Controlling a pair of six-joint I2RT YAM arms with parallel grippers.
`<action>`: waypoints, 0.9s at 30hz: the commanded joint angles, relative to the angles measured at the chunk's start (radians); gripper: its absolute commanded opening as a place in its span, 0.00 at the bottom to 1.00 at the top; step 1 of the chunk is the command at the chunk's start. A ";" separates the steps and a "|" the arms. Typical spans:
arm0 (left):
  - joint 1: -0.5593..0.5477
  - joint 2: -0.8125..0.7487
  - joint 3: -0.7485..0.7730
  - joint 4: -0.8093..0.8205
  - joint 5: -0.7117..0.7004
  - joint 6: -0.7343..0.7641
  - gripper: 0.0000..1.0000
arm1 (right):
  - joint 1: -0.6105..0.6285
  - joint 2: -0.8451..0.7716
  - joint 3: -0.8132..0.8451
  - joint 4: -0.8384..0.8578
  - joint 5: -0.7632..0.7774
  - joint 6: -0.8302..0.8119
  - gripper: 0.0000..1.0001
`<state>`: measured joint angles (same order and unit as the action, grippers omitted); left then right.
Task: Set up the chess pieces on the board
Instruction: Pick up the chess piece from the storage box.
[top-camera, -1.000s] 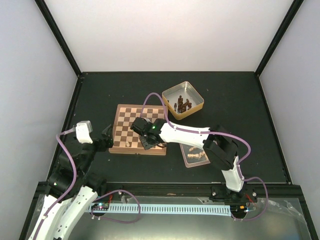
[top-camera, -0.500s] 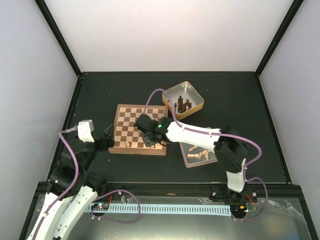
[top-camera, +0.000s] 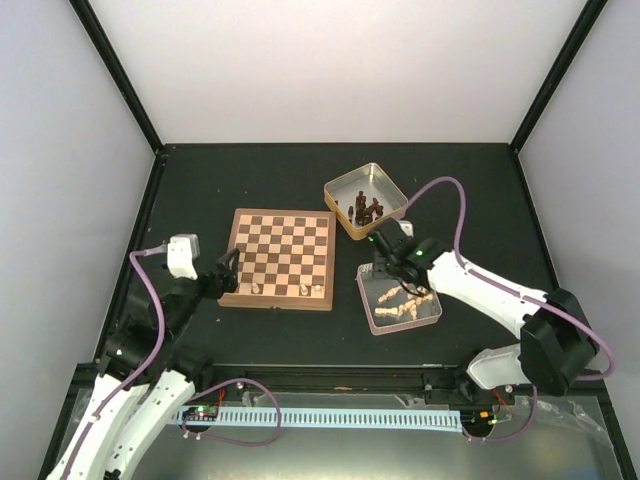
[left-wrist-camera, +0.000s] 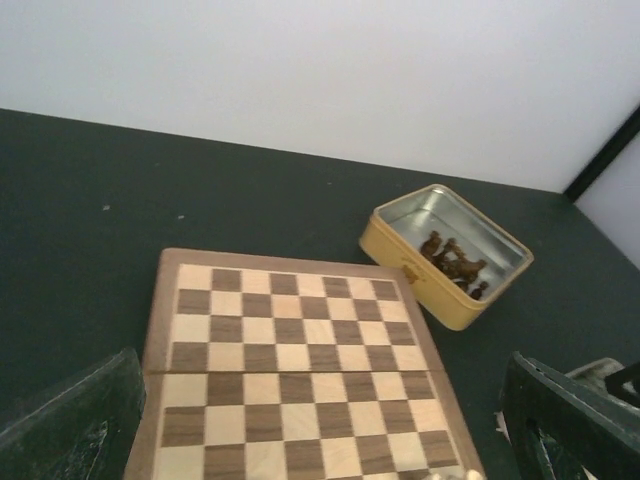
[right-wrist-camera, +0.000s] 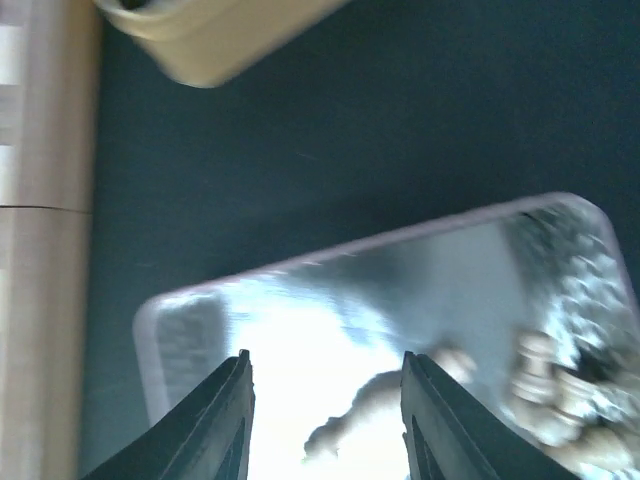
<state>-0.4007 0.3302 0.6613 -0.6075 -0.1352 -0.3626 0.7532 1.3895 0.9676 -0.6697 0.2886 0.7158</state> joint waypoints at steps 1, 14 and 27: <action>-0.001 0.014 -0.015 0.119 0.132 0.032 0.99 | -0.093 -0.049 -0.137 0.062 -0.019 0.074 0.40; -0.001 0.092 -0.048 0.251 0.247 -0.028 0.99 | -0.153 0.063 -0.259 0.239 -0.204 0.138 0.36; -0.001 0.092 -0.050 0.244 0.226 -0.001 0.99 | -0.152 -0.002 -0.170 0.122 -0.089 0.085 0.40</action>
<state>-0.4007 0.4206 0.6014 -0.3923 0.0925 -0.3775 0.6044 1.4162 0.7448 -0.5201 0.1642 0.8383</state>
